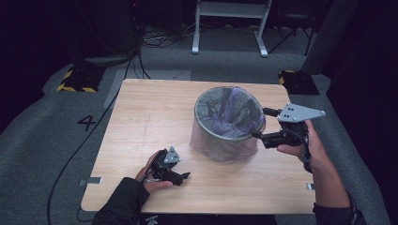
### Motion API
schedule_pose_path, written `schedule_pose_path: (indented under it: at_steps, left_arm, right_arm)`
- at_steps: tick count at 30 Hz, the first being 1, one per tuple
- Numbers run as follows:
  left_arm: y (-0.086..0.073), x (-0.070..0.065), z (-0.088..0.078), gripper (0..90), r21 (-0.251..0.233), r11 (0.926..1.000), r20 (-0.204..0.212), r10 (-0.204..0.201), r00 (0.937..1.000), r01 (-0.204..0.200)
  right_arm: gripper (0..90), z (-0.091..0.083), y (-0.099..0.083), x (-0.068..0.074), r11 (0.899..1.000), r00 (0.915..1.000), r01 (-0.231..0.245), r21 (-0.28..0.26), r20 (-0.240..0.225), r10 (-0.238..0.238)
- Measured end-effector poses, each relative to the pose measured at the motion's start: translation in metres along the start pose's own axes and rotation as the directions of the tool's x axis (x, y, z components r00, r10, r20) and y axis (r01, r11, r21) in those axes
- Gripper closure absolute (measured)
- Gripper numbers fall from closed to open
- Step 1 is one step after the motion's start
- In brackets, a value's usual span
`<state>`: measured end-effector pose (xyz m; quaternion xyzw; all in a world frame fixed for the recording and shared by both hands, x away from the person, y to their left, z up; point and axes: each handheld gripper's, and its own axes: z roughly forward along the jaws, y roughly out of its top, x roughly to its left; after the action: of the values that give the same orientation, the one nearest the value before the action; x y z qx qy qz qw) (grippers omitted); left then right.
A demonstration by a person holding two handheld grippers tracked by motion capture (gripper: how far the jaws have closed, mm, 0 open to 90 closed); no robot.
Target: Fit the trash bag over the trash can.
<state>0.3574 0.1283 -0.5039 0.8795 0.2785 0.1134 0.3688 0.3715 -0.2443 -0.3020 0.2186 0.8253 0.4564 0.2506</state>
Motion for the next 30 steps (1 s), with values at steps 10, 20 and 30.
schedule_pose_path:
  at_steps: [10, 20, 30]
  left_arm:
    - [0.000, 0.000, 0.000, 15.1, 0.000, 1.0000, 0.000, 0.000, 1.0000, 0.000]
    - [0.000, 0.000, 0.000, 15.1, 0.000, 1.0000, 0.000, 0.000, 1.0000, 0.000]
    - [0.000, 0.000, 0.000, 15.0, 0.000, 1.0000, 0.000, 0.000, 1.0000, 0.000]
  right_arm:
    - [18.4, -0.013, -0.027, -0.001, 0.999, 0.9999, -0.006, 0.032, 0.017, 0.005]
    - [18.2, -0.006, -0.059, 0.001, 0.993, 0.9996, -0.008, 0.121, 0.027, 0.004]
    - [17.4, 0.007, -0.100, 0.007, 0.972, 0.9987, -0.004, 0.235, 0.050, -0.008]
